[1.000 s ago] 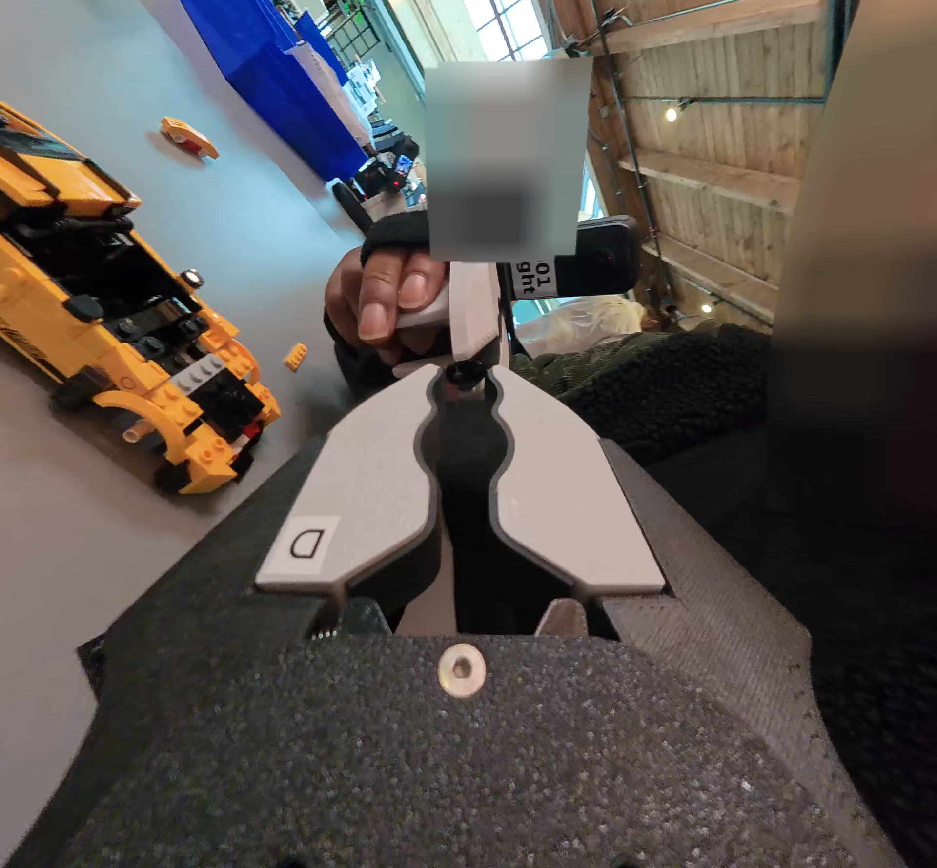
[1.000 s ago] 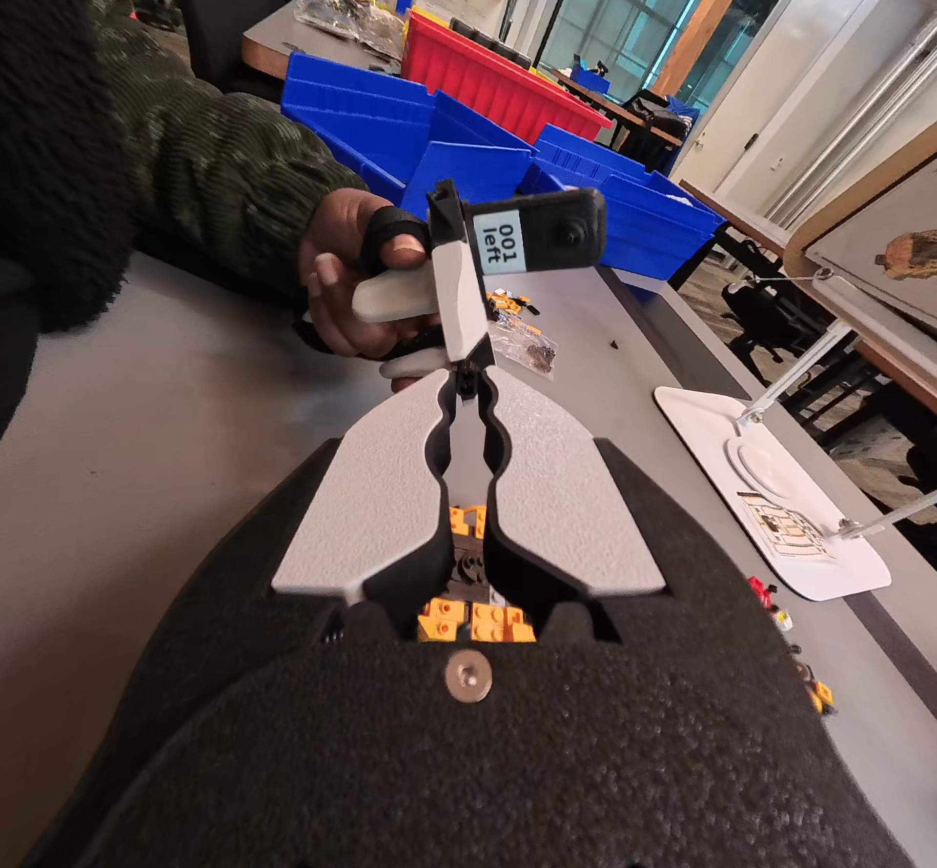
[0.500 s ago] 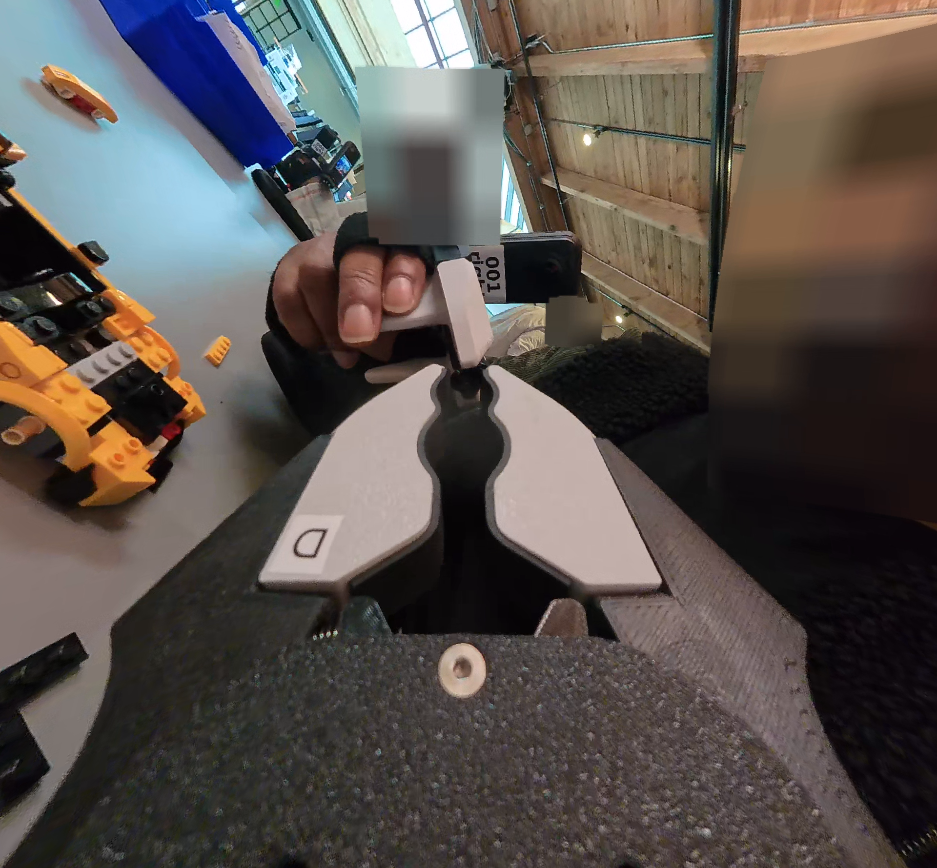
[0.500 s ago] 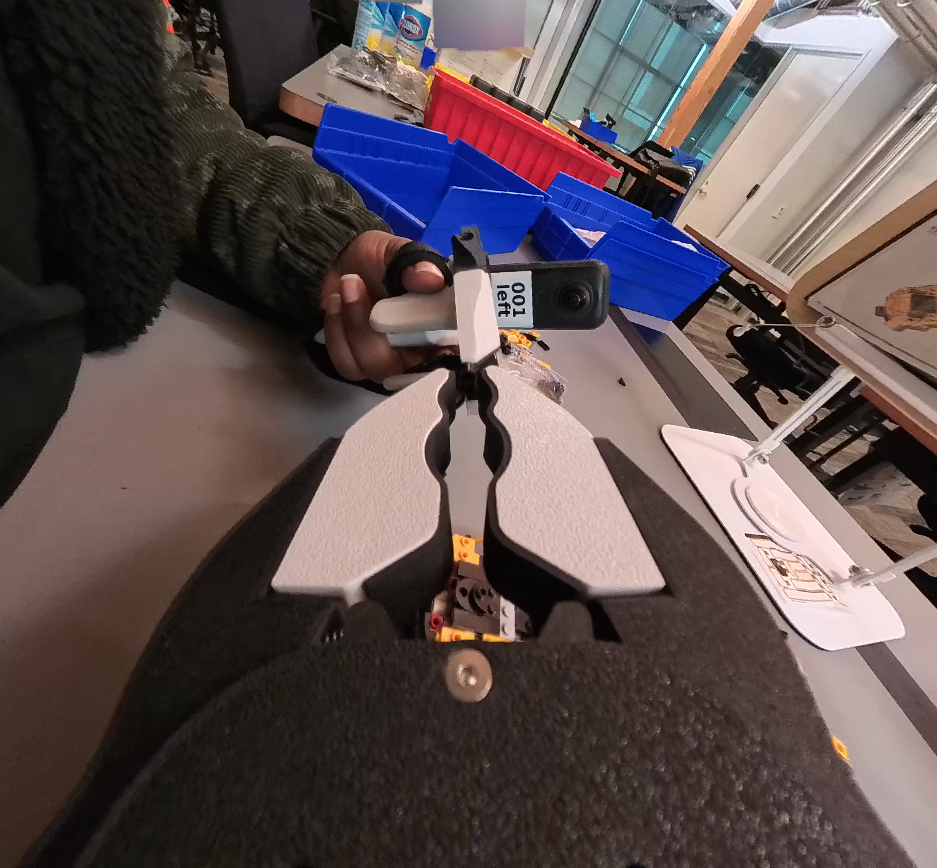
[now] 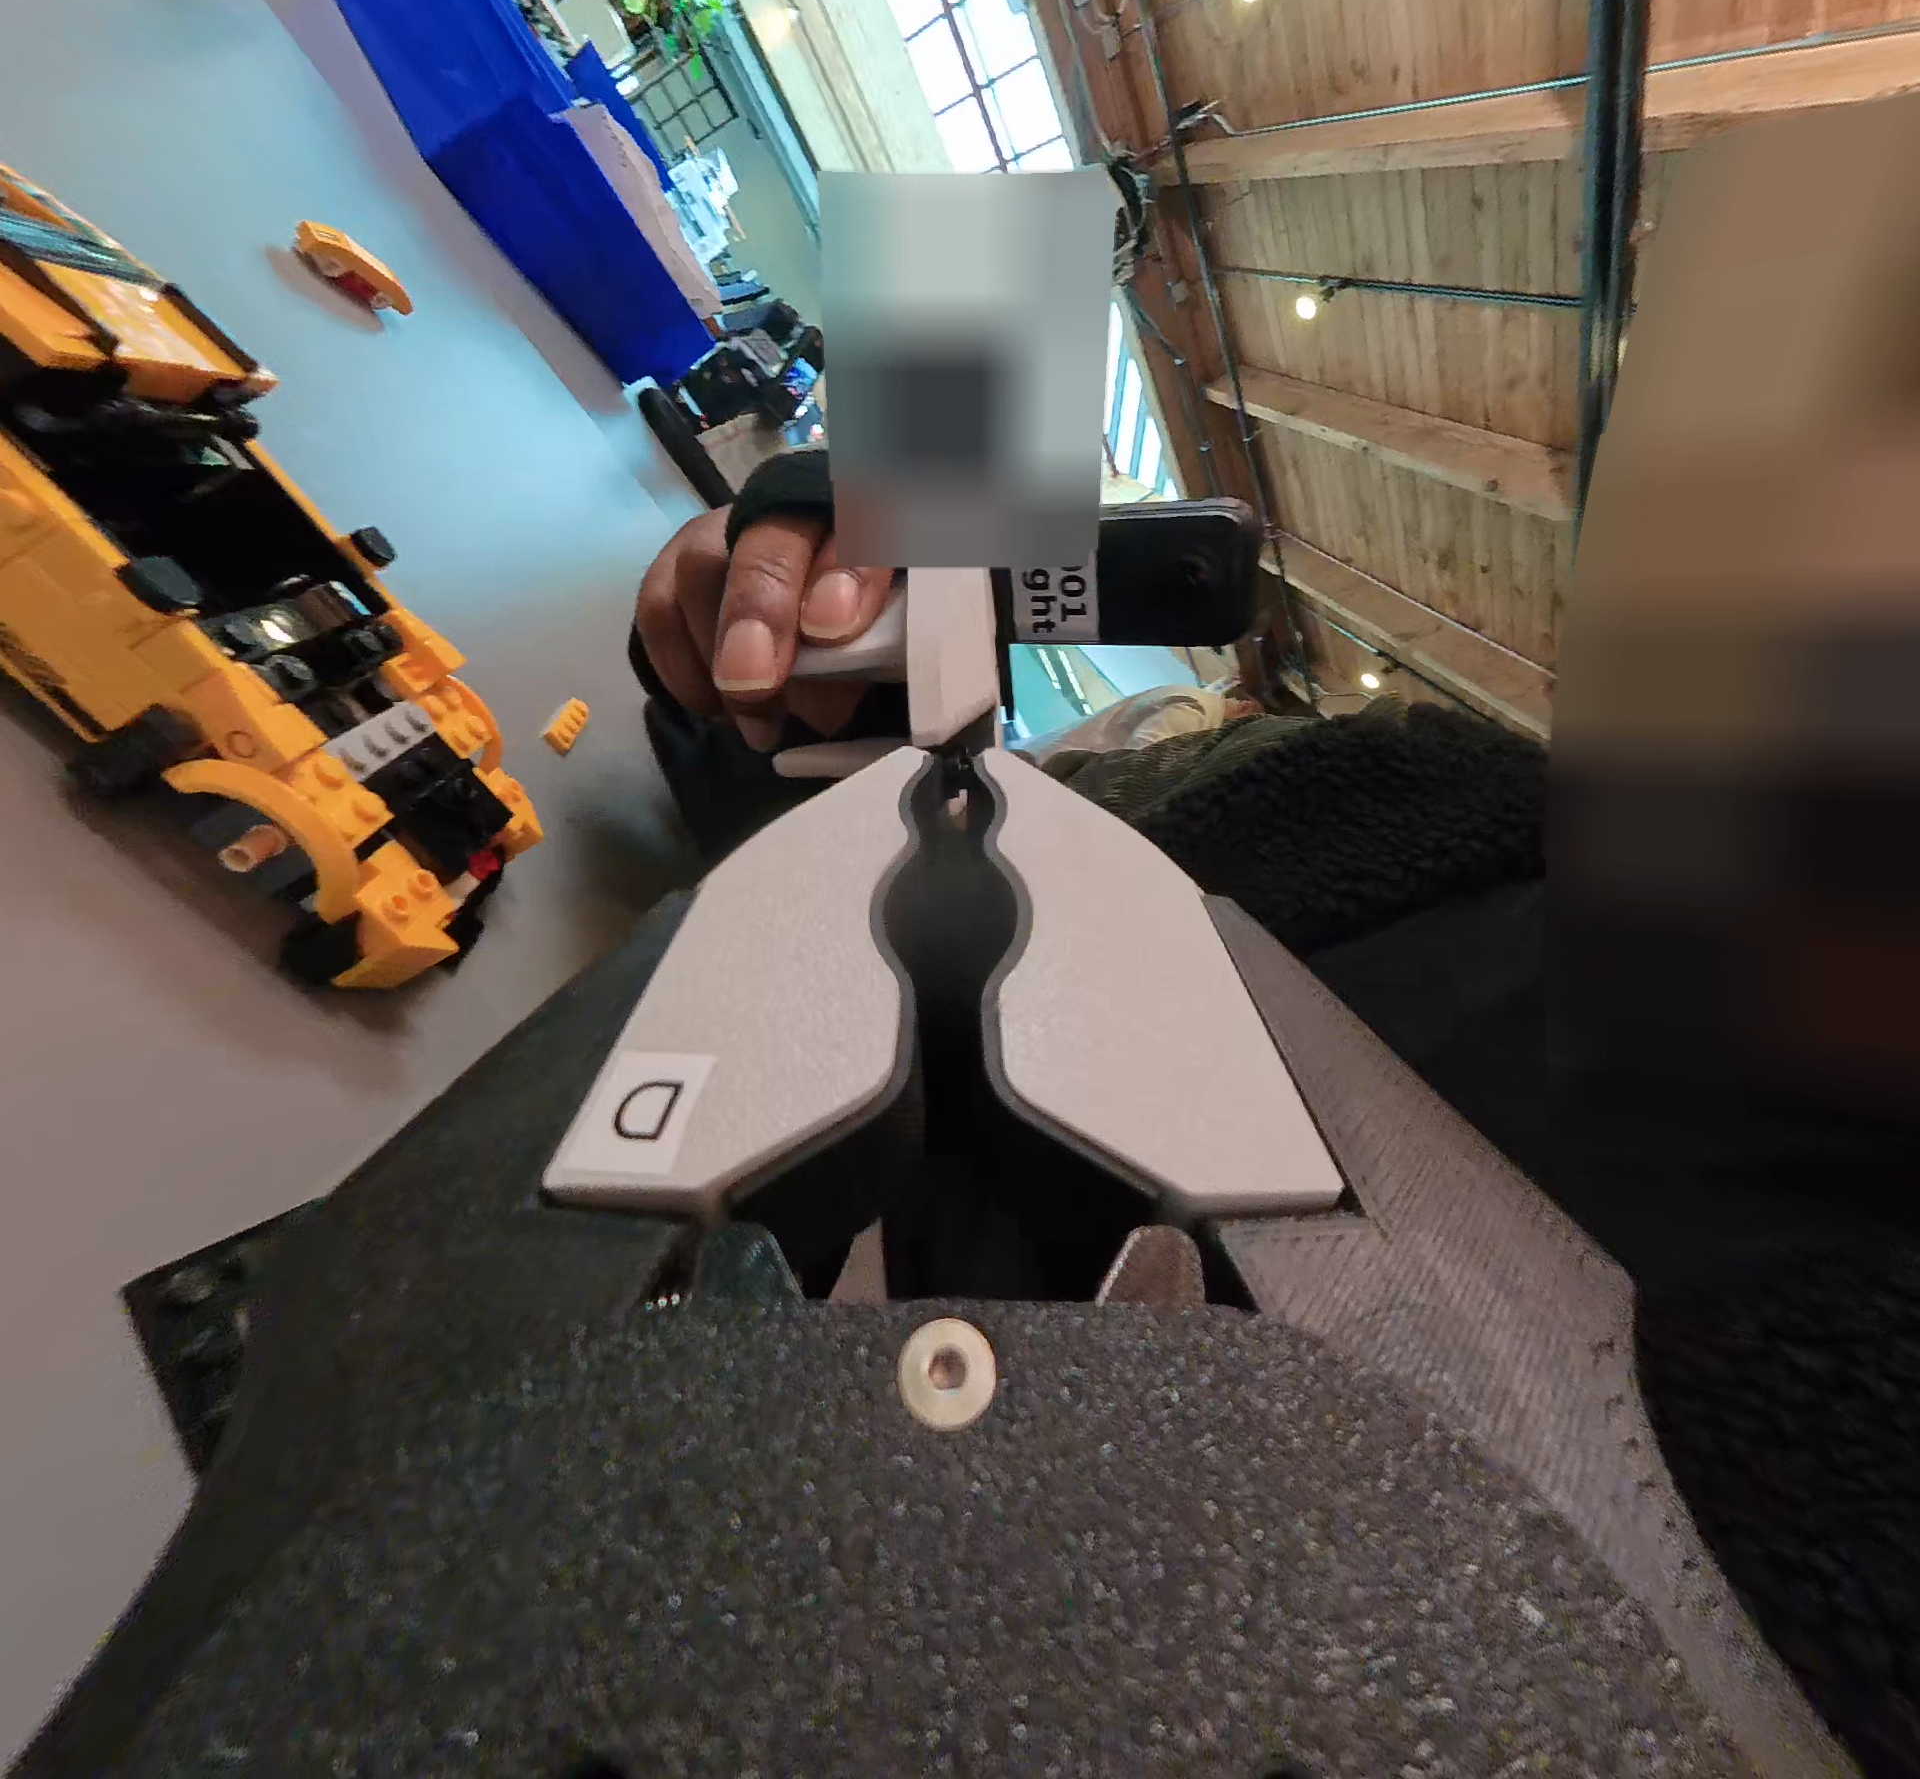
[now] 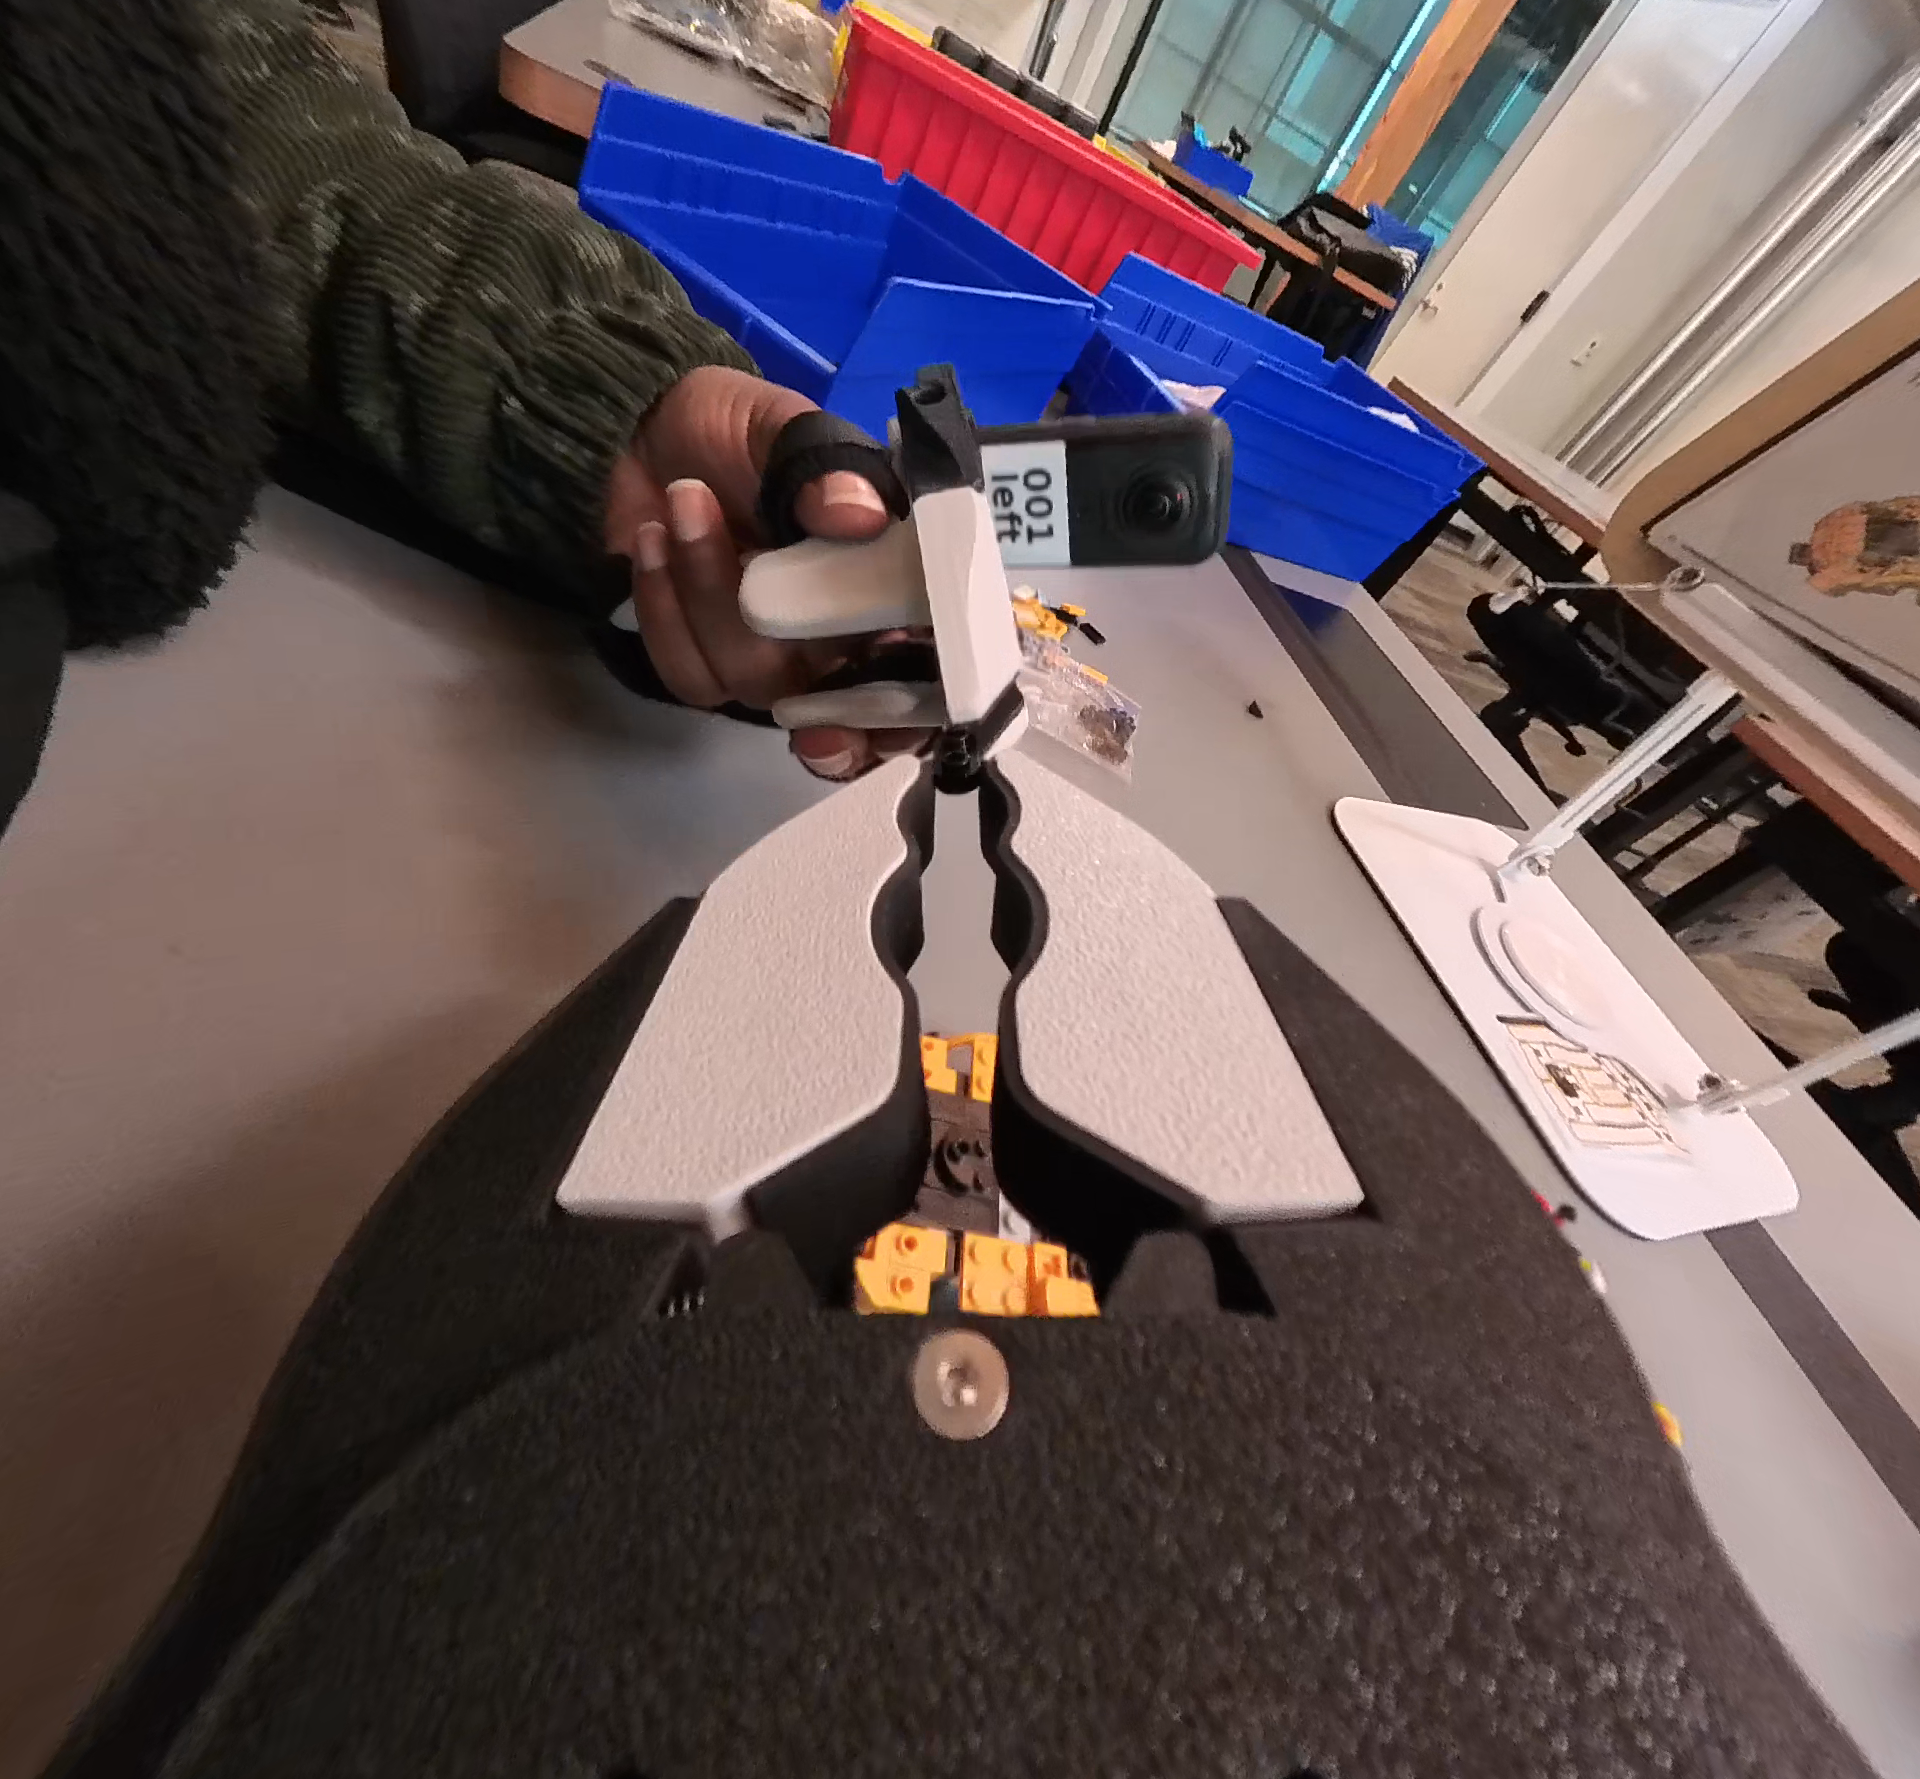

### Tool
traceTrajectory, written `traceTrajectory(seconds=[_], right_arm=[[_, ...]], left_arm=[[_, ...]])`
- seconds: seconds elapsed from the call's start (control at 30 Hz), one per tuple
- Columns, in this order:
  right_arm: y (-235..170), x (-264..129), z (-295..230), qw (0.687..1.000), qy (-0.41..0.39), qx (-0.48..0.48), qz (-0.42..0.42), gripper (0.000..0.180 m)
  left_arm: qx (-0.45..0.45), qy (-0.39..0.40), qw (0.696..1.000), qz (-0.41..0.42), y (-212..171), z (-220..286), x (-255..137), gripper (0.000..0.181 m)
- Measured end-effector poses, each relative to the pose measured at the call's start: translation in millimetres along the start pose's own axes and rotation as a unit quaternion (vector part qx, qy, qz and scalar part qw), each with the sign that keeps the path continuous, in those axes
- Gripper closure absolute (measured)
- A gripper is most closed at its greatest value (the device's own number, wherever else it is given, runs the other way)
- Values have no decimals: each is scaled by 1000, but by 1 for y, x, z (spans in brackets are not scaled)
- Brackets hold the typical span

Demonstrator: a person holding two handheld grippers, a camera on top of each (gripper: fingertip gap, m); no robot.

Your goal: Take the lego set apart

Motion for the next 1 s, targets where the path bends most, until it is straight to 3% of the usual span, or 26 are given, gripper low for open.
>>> traceTrajectory(seconds=[0.33, 0.5, 0.6, 1.0], right_arm=[[-22, 2, 2, 998, -8, 12, -65, 170], [-35, 6, -5, 994, 8, -15, -112, 166], [-38, 7, -8, 991, 14, -29, -129, 173], [-43, 7, -6, 989, 7, -20, -144, 171]], left_arm=[[125, 156, 979, -37, 2, -25, -13, 176], [134, 186, 972, -59, -3, -32, -13, 176], [137, 199, 968, -72, -7, -36, -13, 177], [135, 210, 966, -71, -5, -39, -16, 177]])
Point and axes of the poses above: each gripper's, where its closed fingertips meet, x out along the fingers, y out of its top, z = x × y across the jaws, the point moved 3 cm from there along -x, back along the fingers, and after that the axes turned 10 degrees about z, right-handed, at the moved point
